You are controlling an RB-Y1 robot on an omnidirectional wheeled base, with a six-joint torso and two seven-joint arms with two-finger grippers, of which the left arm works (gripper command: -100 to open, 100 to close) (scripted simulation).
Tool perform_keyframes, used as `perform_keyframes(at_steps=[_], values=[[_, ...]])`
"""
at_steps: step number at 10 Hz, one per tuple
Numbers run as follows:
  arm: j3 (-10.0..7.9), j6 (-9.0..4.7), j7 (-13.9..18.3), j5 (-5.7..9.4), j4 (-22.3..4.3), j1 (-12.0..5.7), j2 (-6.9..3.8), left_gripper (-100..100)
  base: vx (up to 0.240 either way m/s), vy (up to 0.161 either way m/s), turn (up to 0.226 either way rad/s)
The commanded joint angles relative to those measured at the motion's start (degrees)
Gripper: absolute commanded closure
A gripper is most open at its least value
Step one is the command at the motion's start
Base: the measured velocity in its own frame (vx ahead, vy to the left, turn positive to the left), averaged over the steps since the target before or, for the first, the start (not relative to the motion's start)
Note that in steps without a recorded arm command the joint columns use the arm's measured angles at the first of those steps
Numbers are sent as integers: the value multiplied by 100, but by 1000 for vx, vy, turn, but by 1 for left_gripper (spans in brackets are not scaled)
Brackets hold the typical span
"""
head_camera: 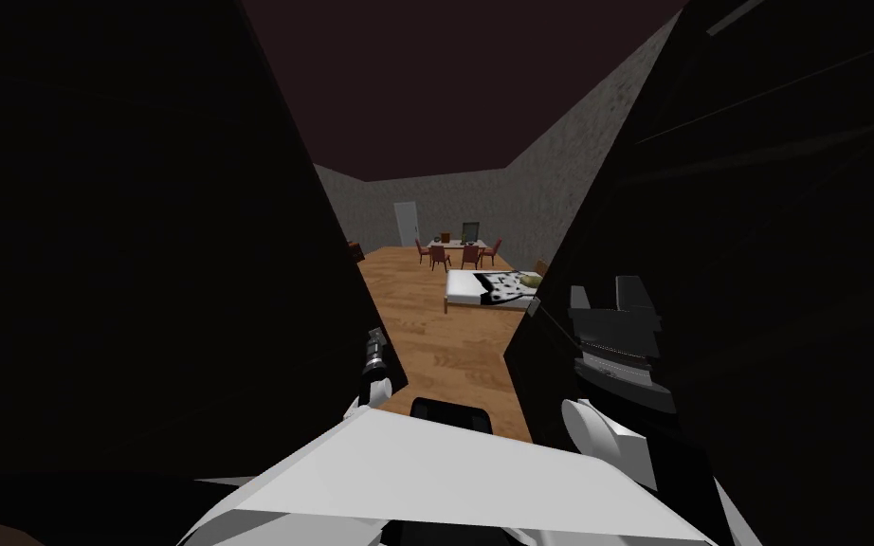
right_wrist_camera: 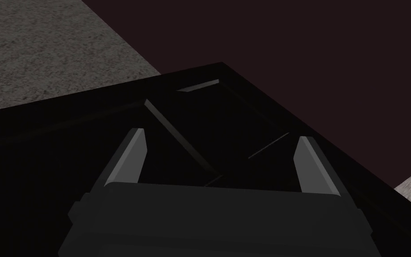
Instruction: Push the door open
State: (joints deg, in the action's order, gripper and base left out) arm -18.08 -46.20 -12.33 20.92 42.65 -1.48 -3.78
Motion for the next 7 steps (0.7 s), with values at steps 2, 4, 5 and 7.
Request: perform_keyframes(at_steps=[2,4,5,7], values=[[-214,10,-93,143,4,-40,-79,100,218,19,68],[-365,30,-158,249,13,-42,-92,100,201,21,61],[-438,40,-189,301,18,-42,-93,100,204,20,43],[-567,57,-244,392,25,-44,-86,100,197,7,67]])
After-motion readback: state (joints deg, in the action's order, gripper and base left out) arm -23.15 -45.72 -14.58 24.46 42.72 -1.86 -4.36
